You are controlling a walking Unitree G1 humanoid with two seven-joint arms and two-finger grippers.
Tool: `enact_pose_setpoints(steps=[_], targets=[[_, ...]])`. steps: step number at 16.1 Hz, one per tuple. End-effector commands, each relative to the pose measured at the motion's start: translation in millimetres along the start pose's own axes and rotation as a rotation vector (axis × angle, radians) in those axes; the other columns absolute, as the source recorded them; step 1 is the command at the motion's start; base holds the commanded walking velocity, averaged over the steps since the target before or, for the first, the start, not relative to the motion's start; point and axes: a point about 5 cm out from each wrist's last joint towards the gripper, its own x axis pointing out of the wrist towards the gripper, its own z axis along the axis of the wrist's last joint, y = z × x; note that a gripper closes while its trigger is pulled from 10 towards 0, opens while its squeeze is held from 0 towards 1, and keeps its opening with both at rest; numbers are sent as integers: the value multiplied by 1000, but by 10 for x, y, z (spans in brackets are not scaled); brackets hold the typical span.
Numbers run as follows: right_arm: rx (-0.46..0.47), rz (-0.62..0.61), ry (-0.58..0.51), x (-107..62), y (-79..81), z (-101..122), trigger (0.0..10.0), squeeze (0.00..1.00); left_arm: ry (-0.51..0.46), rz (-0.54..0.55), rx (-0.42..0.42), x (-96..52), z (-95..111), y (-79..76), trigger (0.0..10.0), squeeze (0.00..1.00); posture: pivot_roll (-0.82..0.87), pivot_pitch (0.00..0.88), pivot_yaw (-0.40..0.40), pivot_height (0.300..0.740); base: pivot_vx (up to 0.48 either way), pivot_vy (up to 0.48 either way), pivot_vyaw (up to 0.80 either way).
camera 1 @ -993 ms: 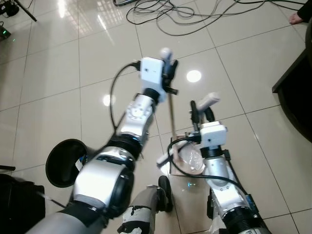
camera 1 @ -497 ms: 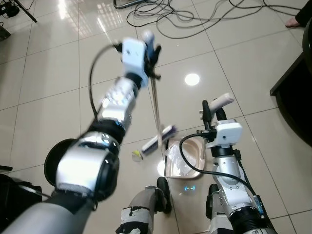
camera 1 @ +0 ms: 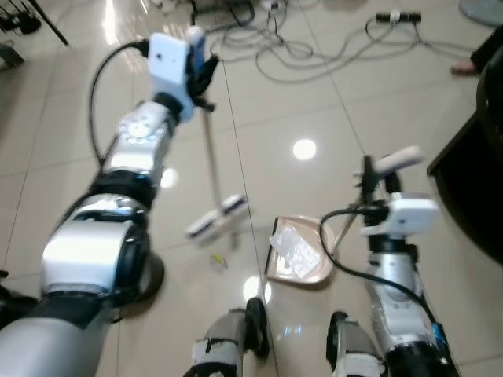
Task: Sweep floor
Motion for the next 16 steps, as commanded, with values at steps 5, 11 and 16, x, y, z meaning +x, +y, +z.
enact_pose_setpoints(steps=[5, 11, 16], targets=[[116, -96, -75, 135, -208, 417, 10000, 0, 61, 6, 53, -378, -359, 74, 10000, 0, -7, 61, 127, 740, 0, 0, 0], [260, -32, -73, 403, -236, 958, 10000, 0, 108, -1, 49, -903, -597, -68, 10000, 0, -31, 30, 112, 740, 0, 0, 0], [344, 77, -37, 567, -108, 1234, 10000, 0, 162, 11, 25, -1218, -659, -248, 10000, 0, -31, 12, 97, 740, 0, 0, 0]])
